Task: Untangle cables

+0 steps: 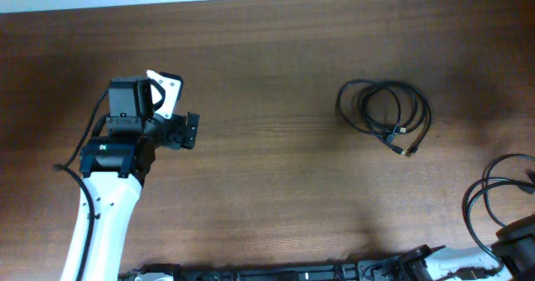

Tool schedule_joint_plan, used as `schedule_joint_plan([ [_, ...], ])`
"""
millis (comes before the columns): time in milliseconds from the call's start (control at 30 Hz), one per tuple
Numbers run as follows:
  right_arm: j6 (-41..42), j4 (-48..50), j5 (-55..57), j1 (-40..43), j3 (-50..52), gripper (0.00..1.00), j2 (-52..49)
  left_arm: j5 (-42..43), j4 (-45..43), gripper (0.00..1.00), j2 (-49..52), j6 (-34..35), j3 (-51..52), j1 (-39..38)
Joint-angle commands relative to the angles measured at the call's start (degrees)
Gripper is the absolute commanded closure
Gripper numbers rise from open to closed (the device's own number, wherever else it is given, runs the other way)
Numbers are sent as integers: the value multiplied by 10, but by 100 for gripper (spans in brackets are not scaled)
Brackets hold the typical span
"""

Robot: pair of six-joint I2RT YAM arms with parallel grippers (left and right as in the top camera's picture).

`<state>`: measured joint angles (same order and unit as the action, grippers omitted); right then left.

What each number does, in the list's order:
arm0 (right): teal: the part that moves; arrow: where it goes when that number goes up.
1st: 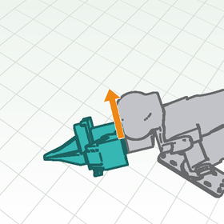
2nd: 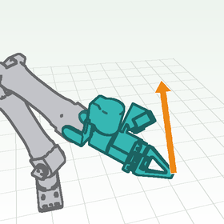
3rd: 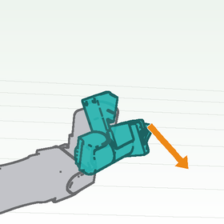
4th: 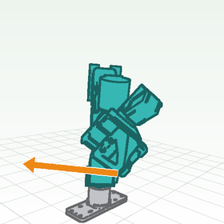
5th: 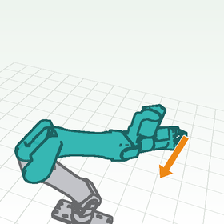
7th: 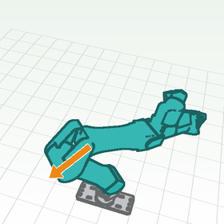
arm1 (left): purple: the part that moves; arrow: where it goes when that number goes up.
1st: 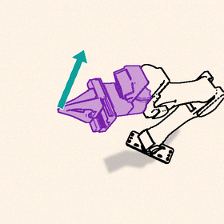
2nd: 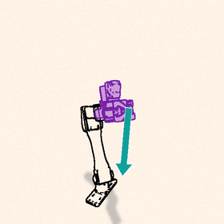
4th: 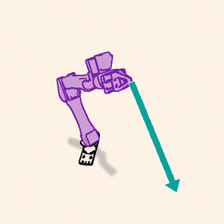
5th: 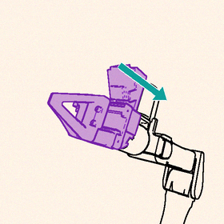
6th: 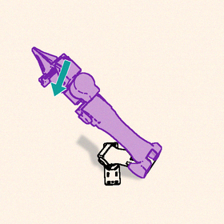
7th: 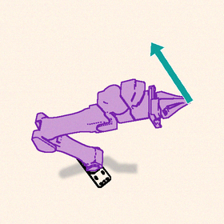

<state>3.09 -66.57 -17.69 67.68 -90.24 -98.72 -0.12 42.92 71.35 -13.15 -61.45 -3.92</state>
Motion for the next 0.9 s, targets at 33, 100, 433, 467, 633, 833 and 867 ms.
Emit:
schedule_joint_plan([
  [33,-15,-7,-116,-2,-9,1,12,8,-1,1,-6,-7,-2,3],
  [100,-56,-17,-150,-9,-8,1,12,8,-1,1,-6,-7,-2,3],
  [433,-89,9,-146,-253,-6,1,9,8,-1,1,-6,-7,-2,3],
  [467,-89,18,-146,-274,-3,1,9,8,-2,1,-6,-7,-2,3],
  [633,-85,85,-83,-408,16,1,1,8,-1,1,-6,-7,-2,3],
  [833,-85,98,-69,-500,16,1,-58,8,-1,1,-6,-7,-2,3],
  [867,-85,98,-69,-517,16,1,-76,8,-1,1,-6,-7,-2,3],
])
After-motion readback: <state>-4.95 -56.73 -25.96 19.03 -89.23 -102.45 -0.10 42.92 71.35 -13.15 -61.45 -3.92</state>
